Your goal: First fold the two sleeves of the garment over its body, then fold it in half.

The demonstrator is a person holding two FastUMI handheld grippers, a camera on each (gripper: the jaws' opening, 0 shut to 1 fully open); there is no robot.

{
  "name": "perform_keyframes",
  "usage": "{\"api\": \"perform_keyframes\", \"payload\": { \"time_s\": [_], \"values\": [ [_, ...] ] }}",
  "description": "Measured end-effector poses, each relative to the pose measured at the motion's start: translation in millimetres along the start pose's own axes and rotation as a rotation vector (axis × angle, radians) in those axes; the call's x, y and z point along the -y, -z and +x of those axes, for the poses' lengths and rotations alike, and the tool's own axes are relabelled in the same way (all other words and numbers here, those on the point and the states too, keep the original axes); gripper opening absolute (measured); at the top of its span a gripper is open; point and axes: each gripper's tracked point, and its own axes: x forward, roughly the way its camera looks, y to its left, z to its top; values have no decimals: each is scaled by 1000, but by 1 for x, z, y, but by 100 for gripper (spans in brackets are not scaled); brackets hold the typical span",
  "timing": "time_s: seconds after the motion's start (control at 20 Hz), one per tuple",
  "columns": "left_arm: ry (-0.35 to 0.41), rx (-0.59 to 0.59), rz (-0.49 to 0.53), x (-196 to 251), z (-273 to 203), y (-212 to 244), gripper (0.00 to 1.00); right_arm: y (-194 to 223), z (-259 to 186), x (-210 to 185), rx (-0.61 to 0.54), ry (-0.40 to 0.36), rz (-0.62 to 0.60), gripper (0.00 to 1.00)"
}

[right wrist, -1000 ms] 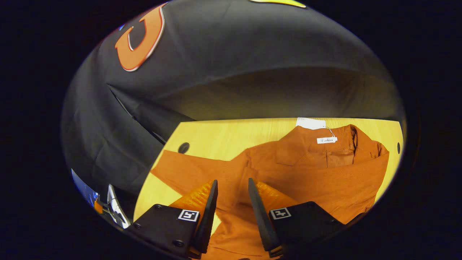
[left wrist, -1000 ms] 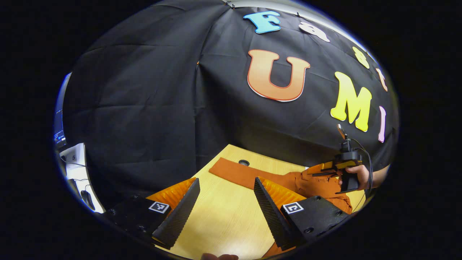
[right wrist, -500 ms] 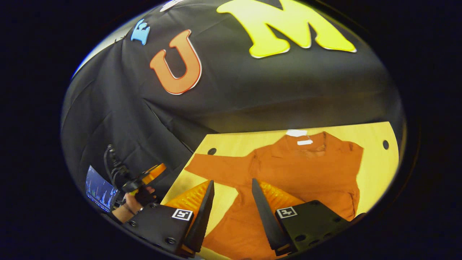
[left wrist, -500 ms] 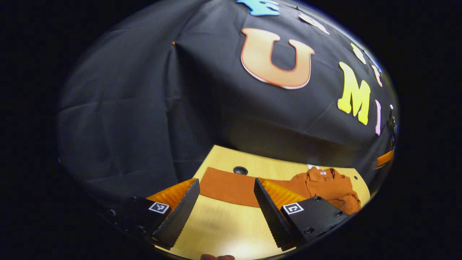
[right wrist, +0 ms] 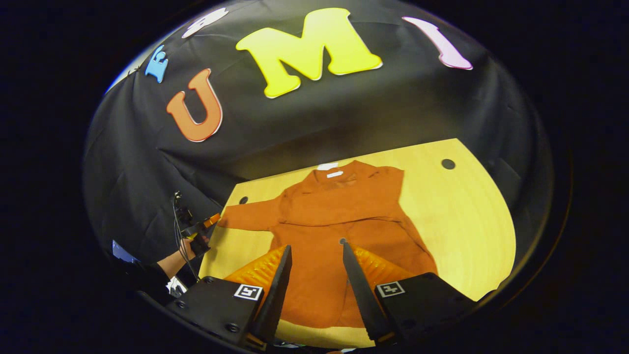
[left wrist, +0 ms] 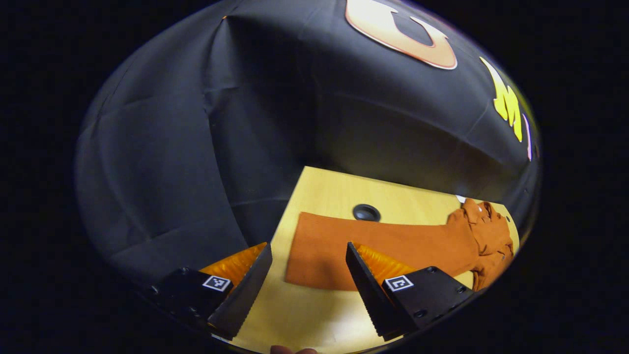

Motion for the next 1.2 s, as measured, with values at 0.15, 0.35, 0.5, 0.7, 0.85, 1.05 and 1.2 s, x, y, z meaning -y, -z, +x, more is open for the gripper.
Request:
{"api": "perform_keyframes", "payload": {
  "time_s": [0.15, 0.35, 0.5, 0.7, 0.85, 1.05, 1.2],
  "values": [
    [10, -79, 45, 1, 11, 24, 98, -1, -7, 13, 11, 32, 38, 69],
    [5, -109, 87, 6, 11, 30, 98, 0, -5, 15, 10, 40, 43, 69],
    [52, -110, 66, 13, 11, 28, 99, 6, 5, 6, -4, 17, 57, 69],
    [-19, -112, 140, 14, 10, 35, 99, 10, 10, 3, -16, 8, 52, 69],
    [-64, -50, 108, 20, 12, 27, 57, 13, 8, 4, -14, 11, 55, 69],
    [-104, -62, 188, 27, 11, 34, 12, 12, -2, 22, 0, 31, 86, 69],
    [-90, -46, 160, 34, 9, 27, 4, 9, -9, 30, 16, 33, 121, 69]
  ]
}}
